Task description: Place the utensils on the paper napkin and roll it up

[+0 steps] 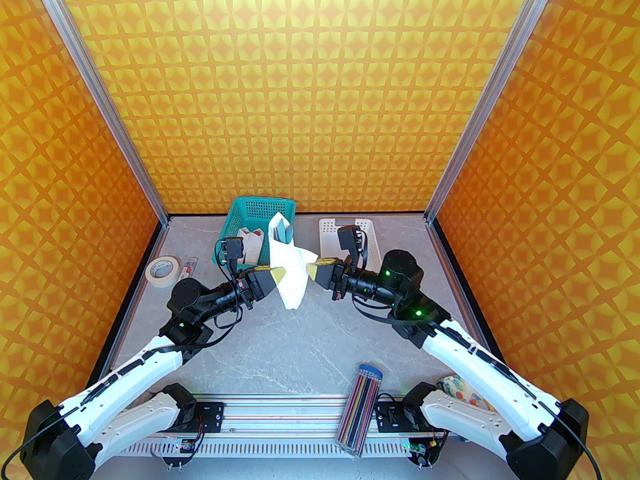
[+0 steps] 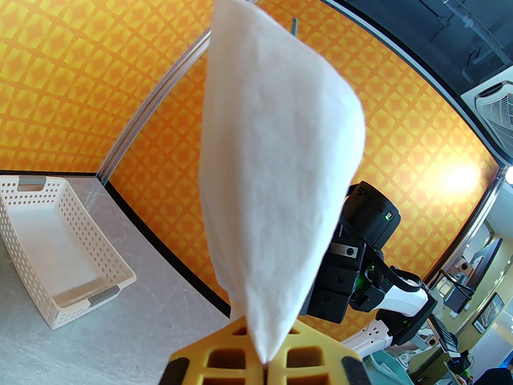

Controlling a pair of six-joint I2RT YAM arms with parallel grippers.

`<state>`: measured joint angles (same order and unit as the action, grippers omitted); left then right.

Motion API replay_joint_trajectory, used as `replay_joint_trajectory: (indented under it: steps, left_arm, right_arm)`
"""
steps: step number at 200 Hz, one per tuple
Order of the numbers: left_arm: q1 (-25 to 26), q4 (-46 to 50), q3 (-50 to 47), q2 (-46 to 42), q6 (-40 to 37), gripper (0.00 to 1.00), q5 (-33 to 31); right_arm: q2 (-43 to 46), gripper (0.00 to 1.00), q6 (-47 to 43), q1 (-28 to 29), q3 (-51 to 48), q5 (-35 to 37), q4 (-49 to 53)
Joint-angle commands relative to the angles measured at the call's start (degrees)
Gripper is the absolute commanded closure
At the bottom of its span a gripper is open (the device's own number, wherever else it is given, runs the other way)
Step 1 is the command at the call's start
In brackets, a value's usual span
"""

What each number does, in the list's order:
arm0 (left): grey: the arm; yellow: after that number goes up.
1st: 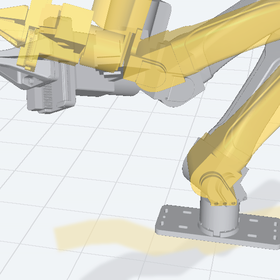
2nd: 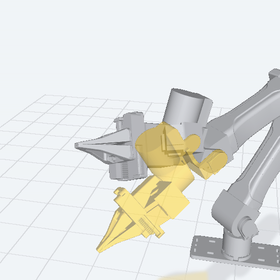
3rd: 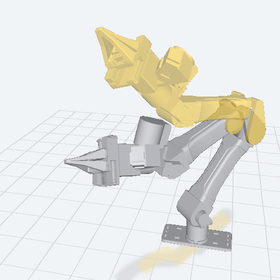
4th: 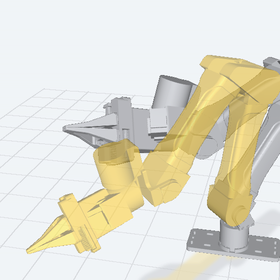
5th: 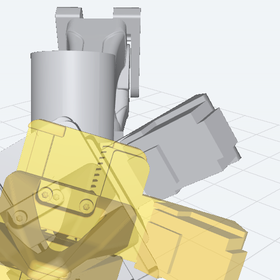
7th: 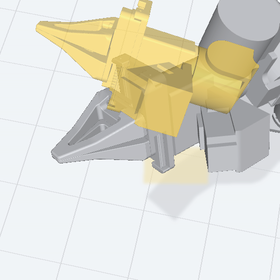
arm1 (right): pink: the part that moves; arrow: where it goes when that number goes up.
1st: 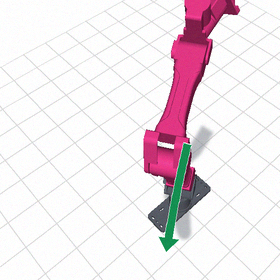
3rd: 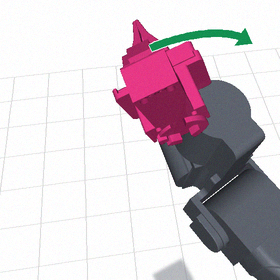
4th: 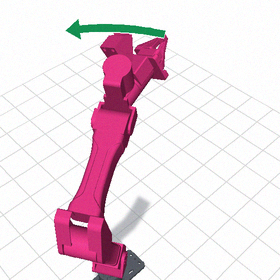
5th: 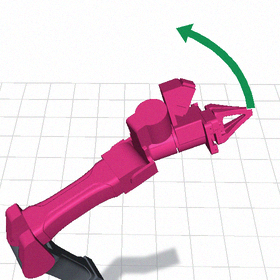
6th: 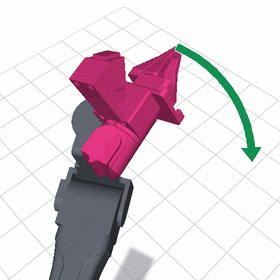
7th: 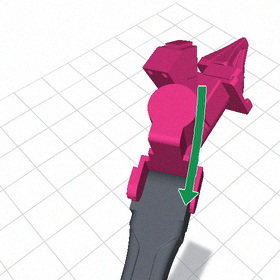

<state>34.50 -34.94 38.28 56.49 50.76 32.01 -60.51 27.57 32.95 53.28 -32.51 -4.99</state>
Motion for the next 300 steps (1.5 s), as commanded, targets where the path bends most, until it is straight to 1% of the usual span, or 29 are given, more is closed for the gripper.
replay_joint_trajectory:
  steps: [1, 16, 34, 62, 85, 97, 115, 131, 143, 157, 166, 179, 203, 215, 229, 253, 275, 300]
  left_arm:
    - [0.10, -3.17, -0.80, -1.57, 0.63, 1.00, 0.79]
    - [0.13, -3.89, -0.79, -1.49, 0.91, 1.00, 0.77]
    - [0.15, -3.25, -0.60, -1.55, 0.43, 1.00, 0.65]
    - [0.14, 0.91, -1.22, -2.81, -2.03, 1.00, -3.79]
    - [0.09, 2.75, -1.89, -3.59, -3.36, 1.00, -7.03]
    - [0.04, 3.24, -1.74, -3.58, -3.78, 1.00, -7.15]
    - [0.08, 3.65, -1.55, -3.58, -4.00, 1.00, -7.18]
    - [0.06, 3.47, -1.46, -3.59, -4.35, 1.00, -7.23]
    - [0.10, 3.39, -1.37, -3.58, -4.61, 1.00, -7.15]
    - [0.05, 3.56, -1.11, -3.58, -4.95, 1.00, -7.20]
    - [0.09, 3.26, -1.06, -3.60, -5.14, 1.00, -7.13]
    - [0.11, 2.63, -1.02, -3.63, -5.10, 1.00, -7.05]
    - [0.20, 1.98, -0.55, -3.60, -4.62, 1.00, -6.79]
    - [0.31, 1.83, -0.40, -3.55, -4.53, 1.00, -6.82]
    - [0.50, 1.27, -0.23, -3.40, -4.23, 1.00, -6.73]
    - [0.70, 0.34, -0.20, -3.14, -3.92, 1.00, -6.77]
    - [0.84, 0.05, 0.10, -2.71, -3.66, 1.00, -6.74]
    - [0.98, -0.83, 0.21, -2.35, -3.22, 1.00, -6.62]
  right_arm:
    - [-2.00, 0.96, 0.18, -1.31, 1.44, 2.18, -2.25]
    - [-3.14, 0.94, 1.28, -1.32, 1.16, 0.54, -4.19]
    - [-3.58, 0.84, 0.36, -1.40, 1.30, 0.43, -2.98]
    - [-0.22, 0.67, -2.49, -2.25, 1.37, 4.70, 3.16]
    - [4.02, 0.58, -5.96, -2.80, 1.62, 8.62, 10.05]
    - [6.20, 0.52, -7.73, -2.97, 1.71, 10.69, 13.68]
    - [9.63, 0.48, -10.06, -2.98, 1.66, 12.68, 17.84]
    - [13.05, 0.44, -11.89, -2.98, 1.05, 11.78, 18.69]
    - [15.74, 0.38, -12.98, -2.98, -0.18, 10.26, 17.12]
    - [17.71, 0.30, -13.77, -2.98, -1.57, 7.16, 14.84]
    - [17.82, 0.25, -12.80, -2.98, -1.85, 5.27, 13.32]
    - [15.80, 0.19, -9.31, -2.98, -1.24, 1.30, 11.18]
    - [9.08, 0.17, -0.29, -2.89, 0.80, -5.94, 6.13]
    - [6.37, 0.11, 2.75, -1.99, 1.01, -8.03, 2.46]
    - [4.21, 0.06, 3.21, 0.43, 1.03, -7.38, 0.48]
    - [1.88, 0.03, 4.31, 3.00, 0.53, -5.92, -2.24]
    - [-0.83, 0.03, 5.87, 4.97, 0.55, -5.87, -4.92]
    - [-2.31, 0.07, 7.56, 6.12, -0.55, -4.58, -7.71]
